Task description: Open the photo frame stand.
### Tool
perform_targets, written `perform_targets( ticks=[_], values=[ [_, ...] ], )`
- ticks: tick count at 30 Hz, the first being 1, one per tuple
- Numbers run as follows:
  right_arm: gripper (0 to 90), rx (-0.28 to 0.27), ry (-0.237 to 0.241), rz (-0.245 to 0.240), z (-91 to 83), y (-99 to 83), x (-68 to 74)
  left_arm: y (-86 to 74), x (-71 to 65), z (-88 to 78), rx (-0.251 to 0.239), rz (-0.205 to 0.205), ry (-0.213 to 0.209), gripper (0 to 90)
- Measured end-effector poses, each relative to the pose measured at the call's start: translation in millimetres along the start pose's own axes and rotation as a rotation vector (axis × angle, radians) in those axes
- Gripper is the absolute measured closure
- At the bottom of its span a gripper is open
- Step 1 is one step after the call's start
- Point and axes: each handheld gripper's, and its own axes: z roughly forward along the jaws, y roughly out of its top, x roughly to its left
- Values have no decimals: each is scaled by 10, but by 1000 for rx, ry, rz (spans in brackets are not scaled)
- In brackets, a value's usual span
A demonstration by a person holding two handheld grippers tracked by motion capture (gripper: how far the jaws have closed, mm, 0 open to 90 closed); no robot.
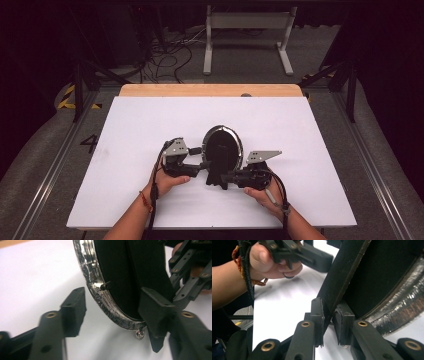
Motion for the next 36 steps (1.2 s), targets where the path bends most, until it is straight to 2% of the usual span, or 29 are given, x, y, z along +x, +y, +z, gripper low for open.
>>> perform_targets(
  ticks=[2, 6, 9, 10, 11, 15, 21, 26, 27, 30, 32, 35, 36],
  values=[
    [791, 0, 5, 1, -3, -2, -2, -10, 34, 14, 6, -11, -8, 347],
    [797, 5, 10, -19, -1, 0, 1, -27, 64, 53, 30, -18, -19, 356],
    [800, 6, 27, -19, -1, -1, 3, -13, 53, 53, 25, 4, -48, 436],
    [799, 3, 29, -12, -1, -1, -1, 4, 42, 50, 35, 25, -56, 494],
    [796, -1, 32, -3, 0, -2, -4, 22, 36, 48, 45, 37, -46, 529],
    [798, 8, 27, -3, -1, -1, -6, 34, 48, 31, 45, 40, -55, 561],
    [806, 14, -2, 3, -20, 0, -41, 64, 1, -28, -13, 56, 4, 696],
    [812, 27, -22, -7, -23, 12, -57, 60, -34, -26, -18, 69, 31, 695],
    [815, 30, -31, -7, -32, 10, -67, 62, -49, -27, -20, 76, 36, 700],
    [819, 32, -42, -10, -49, 15, -70, 62, -97, -54, -31, 132, 101, 739],
    [819, 35, -36, -13, -59, 19, -72, 52, -92, -76, -38, 145, 105, 775],
    [828, 44, -41, -20, -56, 21, -64, 43, -77, -92, -34, 145, 92, 779],
    [843, 56, -34, -32, -38, 19, -47, 43, -73, -85, -45, 136, 76, 763]
  ],
)
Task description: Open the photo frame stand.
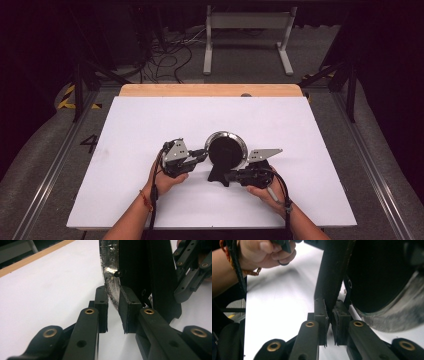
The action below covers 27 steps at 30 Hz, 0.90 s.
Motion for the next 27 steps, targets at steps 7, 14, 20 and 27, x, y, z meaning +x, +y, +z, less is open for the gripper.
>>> perform_targets(
  ticks=[7, 14, 20, 27],
  values=[
    [859, 25, -5, -33, 39, 4, 56, -1, -7, 93, 21, -14, -26, 568],
    [860, 18, 12, -26, 39, -11, 51, 8, 25, 159, 7, -23, -51, 420],
    [864, 19, 16, -20, 35, -21, 45, 7, 17, 220, 33, -3, -130, 542],
    [842, 14, 20, -10, 1, -22, 36, 22, -27, 187, 47, 26, -100, 622]
  ],
)
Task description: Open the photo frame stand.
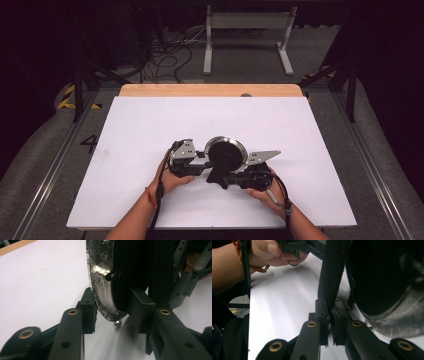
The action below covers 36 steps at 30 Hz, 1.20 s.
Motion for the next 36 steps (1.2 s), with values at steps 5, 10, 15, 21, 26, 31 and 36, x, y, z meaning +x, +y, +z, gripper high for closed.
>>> perform_targets(
  ticks=[5, 10, 15, 21, 26, 31, 36],
  values=[
    [803, -18, -11, 23, -80, 2, -46, 34, -63, -18, -3, 31, 56, 670],
    [791, -14, -21, 19, -85, 14, -36, 34, -74, -28, -5, 46, 90, 683],
    [762, 13, -29, 4, -75, 15, -22, -10, -24, -84, -25, 37, 147, 728],
    [767, -7, -49, 14, -68, 28, -21, -27, -14, -83, -30, 26, 173, 733],
    [769, -18, -71, 17, -90, 25, -5, -20, -28, -70, -37, 31, 194, 728],
    [772, -22, -76, 13, -80, 27, 5, -14, -30, -60, -40, 39, 210, 715],
    [786, 3, -90, -16, -48, 25, 48, -27, -10, -85, -26, 47, 190, 708]
  ],
)
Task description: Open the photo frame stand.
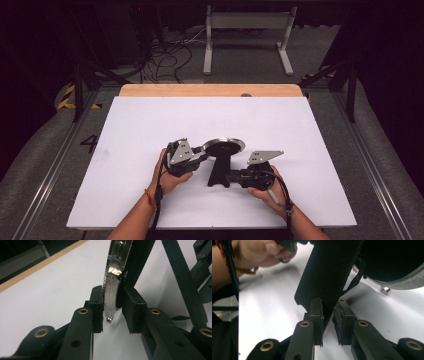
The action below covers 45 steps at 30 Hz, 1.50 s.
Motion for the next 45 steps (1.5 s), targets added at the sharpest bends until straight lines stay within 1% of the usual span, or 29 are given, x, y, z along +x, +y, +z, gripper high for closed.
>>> perform_targets(
  ticks=[2, 3, 5, 6, 7, 8, 10, 12, 13, 14, 15, 16, 17, 19, 20, 21, 22, 23, 26, 28, 31, 33, 34, 36, 40, 43, 45],
  values=[
    [801, 18, -1, -19, 28, -5, 33, 0, -1, -17, -1, -4, -6, 688],
    [812, 25, -12, -30, 46, -5, 57, -1, 0, -22, 4, -6, -8, 684],
    [812, 18, -10, -27, 43, -1, 55, -19, 13, -31, 26, -9, -7, 687],
    [808, 11, -7, -23, 35, -1, 52, -19, 13, -31, 26, -9, -7, 689],
    [799, 6, -5, -18, 30, -1, 48, -42, 21, -34, 37, -13, -6, 690],
    [788, 5, 1, -17, 31, -2, 49, -52, 20, -37, 43, -4, 1, 692],
    [762, 5, -2, -25, 43, 0, 64, -56, 20, -42, 43, -3, 2, 697],
    [690, -5, -8, -19, 67, -2, 75, -49, 12, -42, 45, -2, 4, 695],
    [690, -5, -8, -19, 67, -2, 75, -49, 12, -42, 45, -2, 4, 694],
    [648, -6, -18, -12, 88, -8, 76, -50, 11, -39, 45, -2, 4, 694],
    [621, 0, -26, -1, 118, -18, 72, -52, 15, -38, 51, 0, 5, 693],
    [606, -6, -31, 16, 161, -43, 69, -54, 17, -35, 48, 1, 3, 692],
    [612, -4, -32, 20, 174, -51, 68, -55, 18, -32, 48, 1, 4, 685],
    [635, -20, -18, 38, 198, -65, 68, -56, 13, -16, 49, 1, 6, 671],
    [635, -20, -18, 38, 198, -65, 68, -55, 10, -2, 48, 0, 9, 671],
    [698, -22, -14, 36, 216, -71, 85, -53, 4, 20, 58, 4, 13, 662],
    [698, -22, -14, 36, 216, -71, 85, -53, 4, 20, 58, 4, 13, 659],
    [749, -22, -11, 25, 225, -75, 105, -55, -4, 48, 61, -1, 14, 666],
    [754, -23, -10, 26, 226, -75, 109, -51, -9, 60, 62, 3, 18, 664],
    [770, -22, 5, 35, 211, -81, 88, -48, -20, 73, 70, 17, 35, 665],
    [770, -10, 2, 36, 200, -72, 83, -46, -26, 97, 69, 15, 55, 665],
    [769, -9, 0, 38, 196, -70, 80, -42, -25, 106, 71, 19, 59, 668],
    [769, -8, -1, 37, 190, -71, 70, -36, -31, 119, 78, 25, 72, 668],
    [764, -5, -10, 43, 172, -71, 51, -25, -34, 139, 79, 24, 78, 674],
    [765, -10, -24, 54, 148, -73, 14, -18, -26, 161, 79, 20, 82, 675],
    [763, -11, -29, 55, 148, -73, 13, -30, -11, 163, 70, 0, 72, 675],
    [760, -11, -33, 54, 150, -72, 19, -41, -6, 162, 79, -11, 71, 678]
  ],
)
